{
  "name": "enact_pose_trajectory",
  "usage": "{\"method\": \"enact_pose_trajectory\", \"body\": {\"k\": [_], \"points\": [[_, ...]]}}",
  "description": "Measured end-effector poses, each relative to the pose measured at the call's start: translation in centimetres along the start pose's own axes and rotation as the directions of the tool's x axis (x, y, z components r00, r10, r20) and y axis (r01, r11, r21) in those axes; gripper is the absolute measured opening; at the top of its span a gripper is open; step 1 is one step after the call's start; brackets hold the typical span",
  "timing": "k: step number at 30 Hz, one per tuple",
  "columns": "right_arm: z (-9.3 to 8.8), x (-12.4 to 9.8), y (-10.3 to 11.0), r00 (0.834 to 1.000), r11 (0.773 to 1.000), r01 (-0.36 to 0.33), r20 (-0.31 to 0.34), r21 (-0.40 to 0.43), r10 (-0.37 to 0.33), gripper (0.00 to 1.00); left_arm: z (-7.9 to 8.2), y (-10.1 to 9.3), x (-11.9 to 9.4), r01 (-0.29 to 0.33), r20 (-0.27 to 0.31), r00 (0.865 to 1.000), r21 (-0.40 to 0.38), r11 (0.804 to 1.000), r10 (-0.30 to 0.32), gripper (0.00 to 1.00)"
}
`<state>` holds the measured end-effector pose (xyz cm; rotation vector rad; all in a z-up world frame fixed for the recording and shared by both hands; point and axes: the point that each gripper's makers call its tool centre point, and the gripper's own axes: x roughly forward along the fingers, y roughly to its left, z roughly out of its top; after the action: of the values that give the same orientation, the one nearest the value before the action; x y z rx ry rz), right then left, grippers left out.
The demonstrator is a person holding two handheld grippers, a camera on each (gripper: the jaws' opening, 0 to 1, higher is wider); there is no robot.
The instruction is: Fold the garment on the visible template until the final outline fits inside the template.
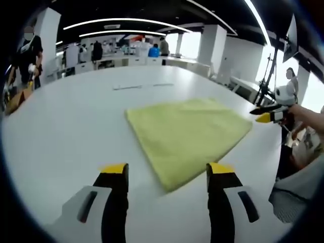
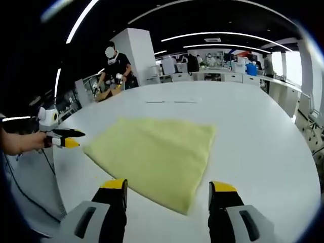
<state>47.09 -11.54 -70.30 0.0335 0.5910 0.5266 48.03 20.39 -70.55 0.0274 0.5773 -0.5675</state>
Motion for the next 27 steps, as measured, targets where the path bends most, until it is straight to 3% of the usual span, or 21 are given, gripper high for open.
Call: {"method": "enact_pose_trajectory", "body": {"k": [3, 8, 12, 15, 21, 27], "points": [[0.8, 0.0, 0.4, 0.999, 1.000, -0.004, 0.032, -0.026, 0.005, 0.85, 0.9, -0.6, -0.3, 0.009, 0.028, 1.000, 0.021, 1.000, -0.010, 0.73], [1.5, -0.5, 1.2, 0.998, 0.999, -0.022, 0.052, -0.038, 0.024, 0.99, 1.8, -1.6, -0.8, 0.043, 0.071, 0.997, 0.004, 0.999, -0.043, 0.89], [2.1, -1.2, 1.8, 0.997, 0.997, -0.042, 0.057, -0.060, 0.045, 0.99, 3.0, -2.6, -1.5, 0.069, 0.114, 0.991, 0.000, 0.998, -0.068, 0.98], [3.1, -1.8, 2.6, 0.995, 0.996, -0.053, 0.084, -0.073, 0.059, 0.99, 3.5, -3.0, -1.9, 0.076, 0.121, 0.990, 0.001, 0.997, -0.076, 0.99], [4.6, -3.0, 4.3, 0.989, 0.989, -0.077, 0.113, -0.124, 0.091, 0.99, 3.6, -2.9, -2.6, 0.044, 0.128, 0.991, 0.032, 0.999, -0.048, 0.99], [4.7, -3.5, 5.7, 0.987, 0.985, -0.095, 0.116, -0.145, 0.112, 0.99, 3.1, -2.2, -3.2, 0.007, 0.125, 0.992, 0.030, 1.000, -0.010, 0.99]]}}
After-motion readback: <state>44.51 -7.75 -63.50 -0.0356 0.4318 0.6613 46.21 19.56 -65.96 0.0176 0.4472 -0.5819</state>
